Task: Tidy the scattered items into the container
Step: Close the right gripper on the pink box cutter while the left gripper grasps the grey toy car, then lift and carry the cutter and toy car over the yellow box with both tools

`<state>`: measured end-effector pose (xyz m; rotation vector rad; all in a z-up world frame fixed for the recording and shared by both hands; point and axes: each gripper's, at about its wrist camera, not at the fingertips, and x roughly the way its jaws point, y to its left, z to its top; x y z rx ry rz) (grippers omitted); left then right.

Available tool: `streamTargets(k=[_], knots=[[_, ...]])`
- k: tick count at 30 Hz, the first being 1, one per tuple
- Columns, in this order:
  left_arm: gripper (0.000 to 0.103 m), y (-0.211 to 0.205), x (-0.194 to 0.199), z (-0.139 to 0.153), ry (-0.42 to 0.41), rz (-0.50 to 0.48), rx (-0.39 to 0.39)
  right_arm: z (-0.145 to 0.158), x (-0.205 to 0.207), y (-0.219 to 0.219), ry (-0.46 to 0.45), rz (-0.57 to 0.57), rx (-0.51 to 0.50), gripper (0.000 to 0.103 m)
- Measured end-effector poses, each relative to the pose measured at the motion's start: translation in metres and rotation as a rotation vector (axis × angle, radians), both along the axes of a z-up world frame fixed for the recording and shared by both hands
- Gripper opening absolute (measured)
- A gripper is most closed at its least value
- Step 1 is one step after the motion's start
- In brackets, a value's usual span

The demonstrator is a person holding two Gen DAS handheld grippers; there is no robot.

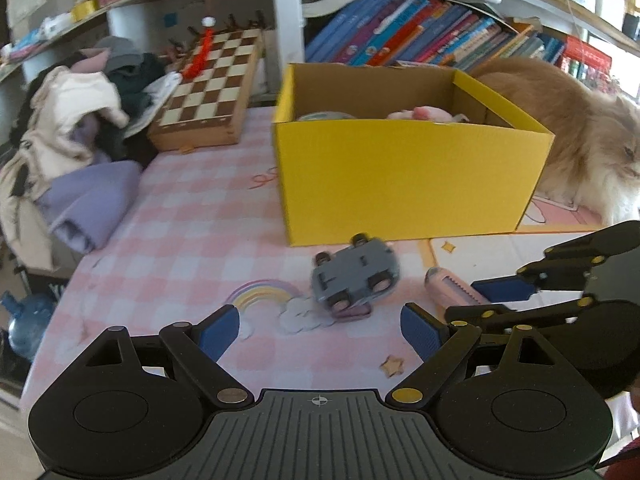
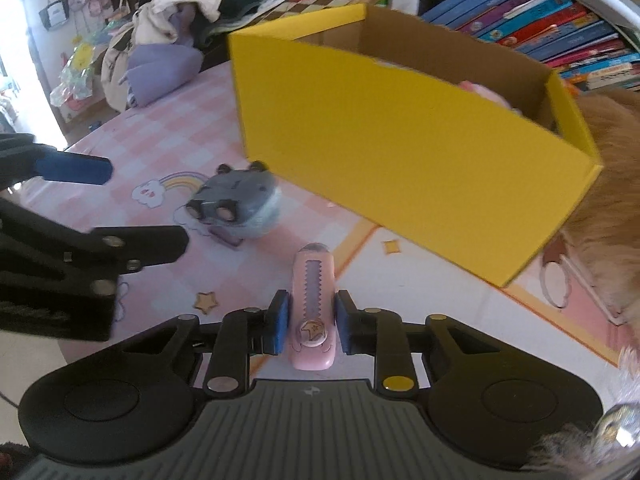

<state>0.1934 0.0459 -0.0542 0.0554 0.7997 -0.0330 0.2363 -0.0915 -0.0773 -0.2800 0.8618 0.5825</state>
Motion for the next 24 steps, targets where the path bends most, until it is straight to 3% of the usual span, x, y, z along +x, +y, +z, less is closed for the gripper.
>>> streamTargets(k=[9,19,22,24], knots=[[0.089,-0.021,0.033,-0.016,0.011,-0.036,0.012,0.005,-0.001,-0.028,-0.007,-0.036,-0.006,0.023],[0.088,-0.024,0.042,-0.020,0.019,-0.031,0.015,0.011,-0.002,-0.040,-0.015,-0.048,0.009,0.023],[0.082,-0.024,0.044,-0.022,0.025,-0.023,0.019,0.012,-0.001,-0.040,-0.013,-0.045,0.012,0.023],[0.073,-0.023,0.046,-0.025,0.034,-0.012,0.020,0.012,0.000,-0.040,-0.009,-0.043,0.012,0.023]])
